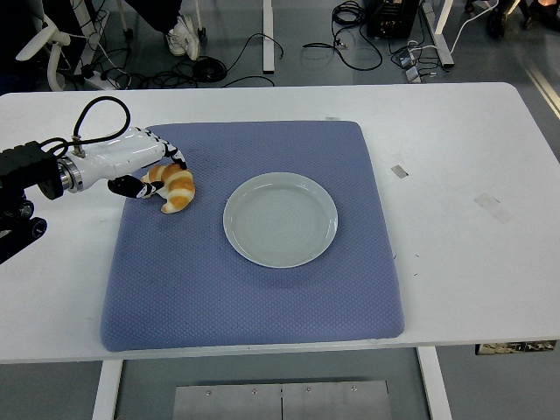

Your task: Place the bread on the plate

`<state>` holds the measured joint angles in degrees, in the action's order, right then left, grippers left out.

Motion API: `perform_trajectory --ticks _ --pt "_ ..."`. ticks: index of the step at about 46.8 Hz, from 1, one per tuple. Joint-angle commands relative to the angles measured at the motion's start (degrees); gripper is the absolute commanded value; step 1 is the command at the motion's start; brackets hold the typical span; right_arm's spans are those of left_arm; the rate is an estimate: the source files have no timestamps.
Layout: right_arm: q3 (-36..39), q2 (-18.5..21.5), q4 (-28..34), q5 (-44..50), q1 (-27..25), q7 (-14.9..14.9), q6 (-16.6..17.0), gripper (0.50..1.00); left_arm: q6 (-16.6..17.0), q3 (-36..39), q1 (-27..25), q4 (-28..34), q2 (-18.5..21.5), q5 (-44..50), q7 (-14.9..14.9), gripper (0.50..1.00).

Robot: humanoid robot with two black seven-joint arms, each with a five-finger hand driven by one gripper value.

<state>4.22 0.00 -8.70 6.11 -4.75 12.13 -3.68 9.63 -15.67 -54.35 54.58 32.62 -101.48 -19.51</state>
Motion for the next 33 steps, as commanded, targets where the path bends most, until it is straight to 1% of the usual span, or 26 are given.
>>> perform_trajectory --ticks 1,3,9,19,33 --pt "0.0 0.0 0.0 0.04 0.0 0.0 -0.01 1.0 0.04 -0.06 -0.14 0.0 0.08 -0.04 0.0 0.777" --pt "0.0 0.0 0.0 -0.05 0.0 0.0 -0.01 1.0 0.04 0.02 -0.23 0.0 0.08 0.05 -0.09 0.78" --pt "0.0 0.0 0.0 -0.05 0.0 0.0 -0.01 1.0 0.04 -0.06 -0.14 0.09 0.08 0.14 -0.09 0.811" --pt "0.0 0.0 0.0 -0.05 0.0 0.0 -0.01 1.0 0.04 -0.06 -0.05 0.09 0.08 0.31 -0.09 0.816" --pt "0.0 0.0 0.0 0.04 0.0 0.0 -0.01 1.0 -0.93 0.02 -0.58 0.09 0.34 1.19 -0.44 0.816"
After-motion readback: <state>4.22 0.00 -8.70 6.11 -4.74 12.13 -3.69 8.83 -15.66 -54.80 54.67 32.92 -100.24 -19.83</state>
